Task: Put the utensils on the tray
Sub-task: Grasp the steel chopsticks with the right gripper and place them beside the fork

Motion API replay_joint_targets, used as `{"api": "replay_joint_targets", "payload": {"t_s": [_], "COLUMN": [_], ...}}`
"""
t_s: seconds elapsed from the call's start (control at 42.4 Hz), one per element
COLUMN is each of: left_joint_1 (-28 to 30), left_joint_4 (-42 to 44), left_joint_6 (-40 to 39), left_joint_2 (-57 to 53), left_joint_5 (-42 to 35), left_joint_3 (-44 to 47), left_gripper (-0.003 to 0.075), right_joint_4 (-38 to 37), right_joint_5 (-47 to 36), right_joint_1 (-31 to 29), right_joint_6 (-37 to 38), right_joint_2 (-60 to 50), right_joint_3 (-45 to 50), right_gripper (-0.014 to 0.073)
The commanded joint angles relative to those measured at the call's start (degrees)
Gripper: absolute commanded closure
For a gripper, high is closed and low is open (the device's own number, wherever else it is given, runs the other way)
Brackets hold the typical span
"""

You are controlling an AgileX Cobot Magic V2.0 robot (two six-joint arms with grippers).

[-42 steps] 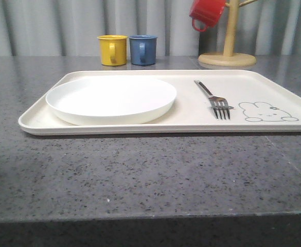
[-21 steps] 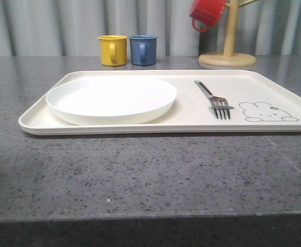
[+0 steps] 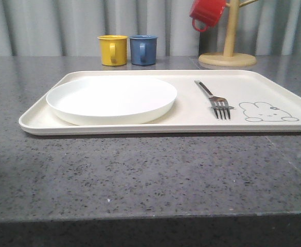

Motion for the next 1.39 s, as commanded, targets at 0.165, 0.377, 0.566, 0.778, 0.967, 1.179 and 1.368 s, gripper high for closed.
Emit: {"api": "replay_joint_targets", "payload": {"t_s": [0.165,0.377,0.566,0.778,0.967,1.179,1.368], "left_joint_1": [-0.40,-0.40,-0.40,-0.40,-0.40,-0.40,-0.40], "left_joint_4": [-0.34,-0.34,-0.34,-0.34,-0.34,-0.34,-0.34], "left_joint_6": [-0.69,-0.69,-0.69,-0.69,-0.69,-0.69,-0.69], "left_joint_2": [-0.19,-0.19,-0.19,-0.19,-0.19,-0.19,-0.19], "left_joint_5": [-4.13,-4.13,-4.34,-5.26,-5.37,-5.37,-5.41], "left_joint_3": [-1.44,-1.44,-1.44,-1.44,-1.44,-1.44,-1.44], "left_gripper": [0.0366,0.0366,0.0366,0.0366,0.0366,0.0366,0.0366], "right_joint_4": [0.58,5.97,9.19,13.96,13.96,14.41,14.34], "right_joint_5": [-0.39,4.75,6.06,2.82,3.05,1.98,1.91], "right_joint_1": [-0.47,2.12,11.15,18.68,20.74,20.82,20.82], "right_joint_6": [-0.55,-0.64,-0.86,4.01,11.22,12.77,12.70], "right_joint_2": [-1.84,-2.85,-4.00,-2.89,0.07,2.39,2.31], "right_joint_3": [-1.48,-6.01,-10.38,-10.55,-10.55,-10.55,-10.55], "right_gripper": [0.0545,0.0549,0.0549,0.0547,0.0545,0.0538,0.0368]}}
